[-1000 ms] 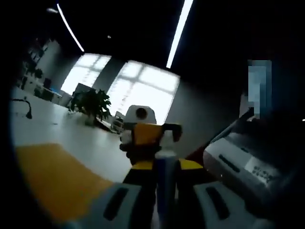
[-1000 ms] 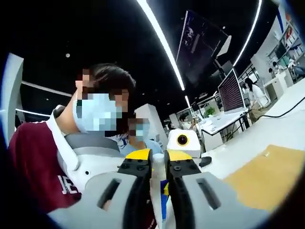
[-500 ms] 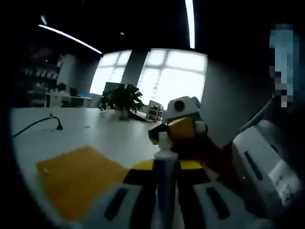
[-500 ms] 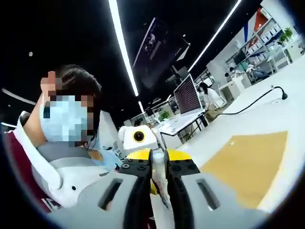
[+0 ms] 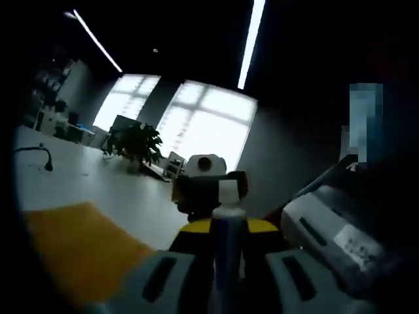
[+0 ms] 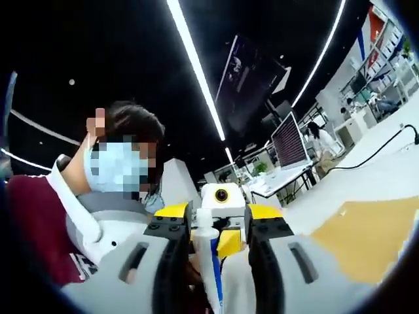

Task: Pick up the toothpaste unscrew the cap squeeze it onto the small board screw the cap back on and return it to the table

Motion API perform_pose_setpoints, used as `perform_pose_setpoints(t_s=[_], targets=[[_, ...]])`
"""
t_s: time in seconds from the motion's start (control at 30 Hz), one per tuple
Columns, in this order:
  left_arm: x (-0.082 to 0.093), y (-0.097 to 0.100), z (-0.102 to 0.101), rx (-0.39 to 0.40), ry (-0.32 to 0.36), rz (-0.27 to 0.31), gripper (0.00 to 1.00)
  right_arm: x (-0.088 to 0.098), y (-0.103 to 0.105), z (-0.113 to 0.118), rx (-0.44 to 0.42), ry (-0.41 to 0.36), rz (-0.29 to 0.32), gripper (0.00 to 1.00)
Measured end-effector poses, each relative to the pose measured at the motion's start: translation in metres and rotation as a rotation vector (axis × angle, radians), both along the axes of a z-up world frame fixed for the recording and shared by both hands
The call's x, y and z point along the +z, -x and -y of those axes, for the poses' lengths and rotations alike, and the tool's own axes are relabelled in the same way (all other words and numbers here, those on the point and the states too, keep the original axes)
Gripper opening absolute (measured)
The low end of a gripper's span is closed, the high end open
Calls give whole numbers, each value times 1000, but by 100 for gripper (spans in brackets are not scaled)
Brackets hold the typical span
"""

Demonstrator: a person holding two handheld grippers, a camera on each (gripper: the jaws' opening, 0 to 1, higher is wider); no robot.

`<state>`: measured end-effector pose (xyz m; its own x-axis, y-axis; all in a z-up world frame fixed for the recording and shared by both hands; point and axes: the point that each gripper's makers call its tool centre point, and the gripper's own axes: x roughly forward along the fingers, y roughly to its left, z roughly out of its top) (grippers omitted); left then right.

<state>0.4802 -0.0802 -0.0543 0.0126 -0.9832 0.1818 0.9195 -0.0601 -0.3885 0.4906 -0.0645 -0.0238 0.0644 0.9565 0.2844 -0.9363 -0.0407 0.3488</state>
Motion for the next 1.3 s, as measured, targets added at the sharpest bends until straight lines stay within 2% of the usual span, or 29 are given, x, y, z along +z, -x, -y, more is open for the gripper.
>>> perform_pose_setpoints(t_s=[0.07, 0.1, 0.13, 0.23, 0.5, 0.97, 1.2, 1.3], targets=[[1, 1, -2, -27, 13, -9, 15, -5, 0, 2, 1, 24, 20, 33], [1, 2, -2, -32, 14, -16, 15, -6, 1, 2, 4, 27, 16, 32], [1, 2, -3, -41, 18, -24, 15, -3, -2, -11, 17, 29, 8, 30], [1, 4, -4, -47, 15, -25, 15, -5, -4, -15, 41, 29, -9, 29], [-5, 0, -5, -31, -12, -4, 15, -8, 1, -20, 51, 59, 7, 28], [-10, -12, -7, 22, -49, 30, 15, -11, -6, -24, 17, 86, 31, 28], [-18, -19, -4, 62, -98, 74, 15, -11, -4, -28, -30, 128, 90, 28], [-18, -21, -6, 61, -90, 72, 15, -10, -2, -16, -33, 123, 104, 27]])
